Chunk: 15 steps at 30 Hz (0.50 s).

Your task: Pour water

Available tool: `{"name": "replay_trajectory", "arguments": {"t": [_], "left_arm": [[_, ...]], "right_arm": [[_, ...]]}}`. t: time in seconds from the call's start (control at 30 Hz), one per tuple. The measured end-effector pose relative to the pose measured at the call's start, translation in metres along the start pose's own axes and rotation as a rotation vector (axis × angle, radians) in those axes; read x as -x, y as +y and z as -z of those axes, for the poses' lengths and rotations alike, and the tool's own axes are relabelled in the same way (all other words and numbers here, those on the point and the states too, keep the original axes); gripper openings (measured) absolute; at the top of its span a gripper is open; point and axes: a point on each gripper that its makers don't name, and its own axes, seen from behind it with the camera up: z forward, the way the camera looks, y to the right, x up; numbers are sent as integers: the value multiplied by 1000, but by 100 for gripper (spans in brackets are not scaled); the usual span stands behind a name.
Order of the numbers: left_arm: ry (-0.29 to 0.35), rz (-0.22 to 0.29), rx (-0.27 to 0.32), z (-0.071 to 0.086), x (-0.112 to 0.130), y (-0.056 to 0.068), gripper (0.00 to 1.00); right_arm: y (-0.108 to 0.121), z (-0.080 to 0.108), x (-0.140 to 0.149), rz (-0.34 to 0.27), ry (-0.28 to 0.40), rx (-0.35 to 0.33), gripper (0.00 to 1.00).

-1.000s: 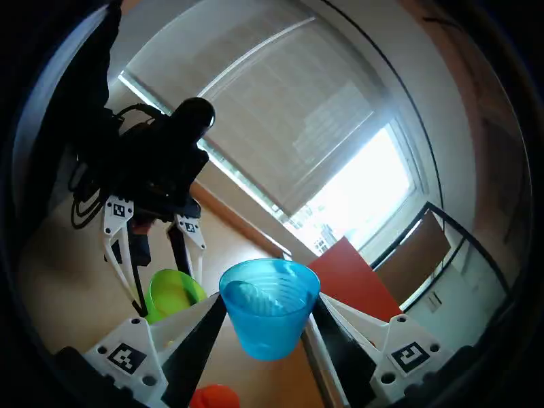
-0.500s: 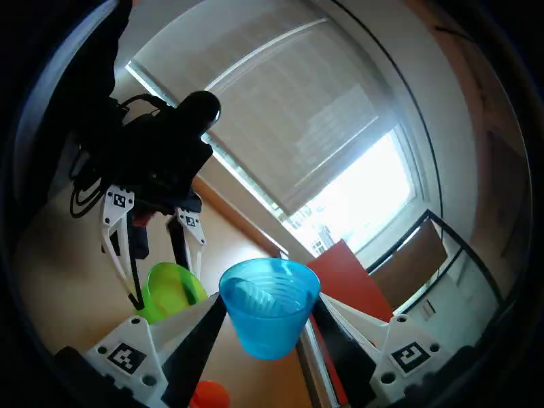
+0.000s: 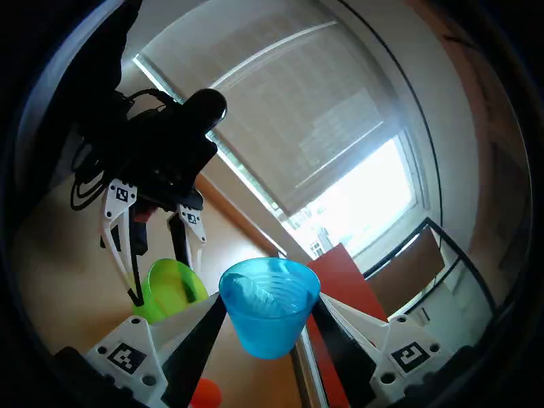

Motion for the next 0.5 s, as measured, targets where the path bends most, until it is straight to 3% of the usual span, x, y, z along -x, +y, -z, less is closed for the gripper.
{"name": "replay_trajectory", "arguments": {"t": [0.5], "left_arm": [[18,25,-1,-1,-3,-1,84]], "right_arm": [[3,1,0,42,-9,4,89]]}}
